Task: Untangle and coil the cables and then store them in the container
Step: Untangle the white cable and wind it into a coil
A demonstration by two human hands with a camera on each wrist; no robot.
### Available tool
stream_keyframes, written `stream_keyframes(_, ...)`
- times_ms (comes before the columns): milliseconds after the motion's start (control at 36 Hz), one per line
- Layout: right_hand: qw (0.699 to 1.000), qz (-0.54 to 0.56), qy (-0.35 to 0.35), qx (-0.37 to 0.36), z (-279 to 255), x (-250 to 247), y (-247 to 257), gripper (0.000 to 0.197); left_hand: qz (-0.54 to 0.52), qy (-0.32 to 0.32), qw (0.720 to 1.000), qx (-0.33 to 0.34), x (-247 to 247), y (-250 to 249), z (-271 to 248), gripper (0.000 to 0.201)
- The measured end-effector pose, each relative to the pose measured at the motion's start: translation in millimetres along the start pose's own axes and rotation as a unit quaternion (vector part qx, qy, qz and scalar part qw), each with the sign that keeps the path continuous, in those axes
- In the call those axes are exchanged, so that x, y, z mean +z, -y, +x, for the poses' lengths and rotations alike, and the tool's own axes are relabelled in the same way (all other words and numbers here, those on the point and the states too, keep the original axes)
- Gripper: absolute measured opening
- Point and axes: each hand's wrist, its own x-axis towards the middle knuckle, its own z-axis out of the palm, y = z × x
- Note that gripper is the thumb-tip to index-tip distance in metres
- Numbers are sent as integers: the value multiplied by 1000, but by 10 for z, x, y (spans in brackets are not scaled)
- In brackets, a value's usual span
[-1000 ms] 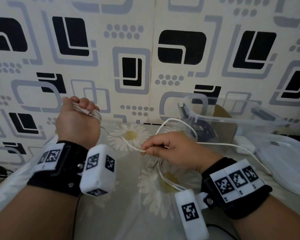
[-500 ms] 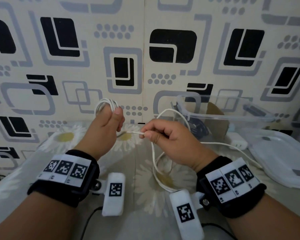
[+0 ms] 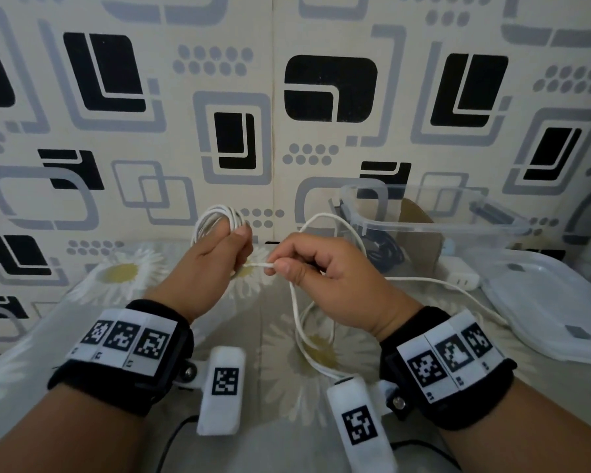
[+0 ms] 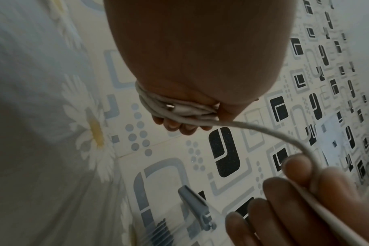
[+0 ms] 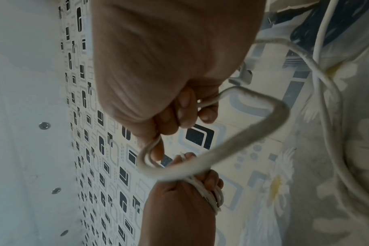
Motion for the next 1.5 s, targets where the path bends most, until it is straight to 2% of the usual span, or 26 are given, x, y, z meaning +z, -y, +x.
stream_keyframes(83, 999, -13, -44, 1, 6, -1, -59, 15, 3, 16, 1000, -24, 17, -19, -12, 41)
stream_keyframes(167, 995, -25, -92, 6, 17, 3, -116, 19, -7, 85, 994, -65, 33, -2, -29, 41)
stream_keyframes(278, 993, -48, -110, 16, 25, 15, -146, 19, 5, 155, 985, -72, 53, 12, -30, 40)
stream_keyframes(361, 991, -62, -119, 26, 21, -10, -175, 17, -3, 159, 983, -89, 49, -15, -34, 40)
stream_keyframes(556, 985, -81, -148, 48, 26, -17, -184, 16, -112, 191, 969, -111, 50, -72, -53, 37)
stream_keyframes(639, 985, -75, -147, 50, 26, -23, -186, 16, -120, 210, 964, -108, 56, -70, -70, 41)
stream_keyframes(750, 987, -54, -142, 58, 30, -57, -190, 15, -172, 222, 955, -98, 71, -52, -75, 34)
stream_keyframes(861, 988, -29, -126, 80, 36, -61, -204, 16, -173, 225, 955, -85, 50, -13, -70, 41)
stream_keyframes(917, 987, 7, -119, 104, 35, -63, -204, 19, -195, 223, 951, -88, 24, -10, -66, 43)
stream_keyframes(972, 980, 87, -111, 139, 36, -81, -196, 39, -239, 216, 942, -93, -5, -16, -56, 43)
stream_keyframes(1000, 973, 131, -107, 155, 39, -93, -194, 50, -270, 210, 934, -98, -19, -13, -44, 43)
stream_keyframes(1055, 961, 187, -101, 175, 45, -116, -192, 59, -341, 194, 912, -117, -42, -1, -19, 44)
stream_keyframes(1167, 961, 157, -68, 217, 51, -101, -212, 65, -483, 203, 844, -117, -114, 78, 30, 44)
stream_keyframes(1194, 962, 138, -57, 227, 50, -94, -218, 64, -522, 220, 816, -112, -137, 116, 56, 42)
stream_keyframes(1222, 963, 116, -43, 238, 47, -86, -217, 61, -571, 247, 776, -107, -159, 153, 84, 42)
stream_keyframes(1278, 965, 69, -7, 255, 29, -62, -223, 56, -674, 299, 668, -102, -210, 239, 163, 47)
stream_keyframes(1305, 964, 44, 12, 262, 16, -48, -232, 54, -699, 293, 644, -102, -236, 279, 188, 49)
stream_keyframes(1389, 959, -57, 59, 271, -7, -24, -264, 53, -725, 250, 635, -93, -285, 372, 214, 47)
stream_keyframes(1417, 955, -82, 75, 276, -9, -23, -275, 52, -729, 224, 640, -93, -297, 380, 208, 44)
stream_keyframes(1500, 944, -108, 105, 294, -10, -37, -274, 40, -720, 57, 679, -129, -334, 351, 173, 40)
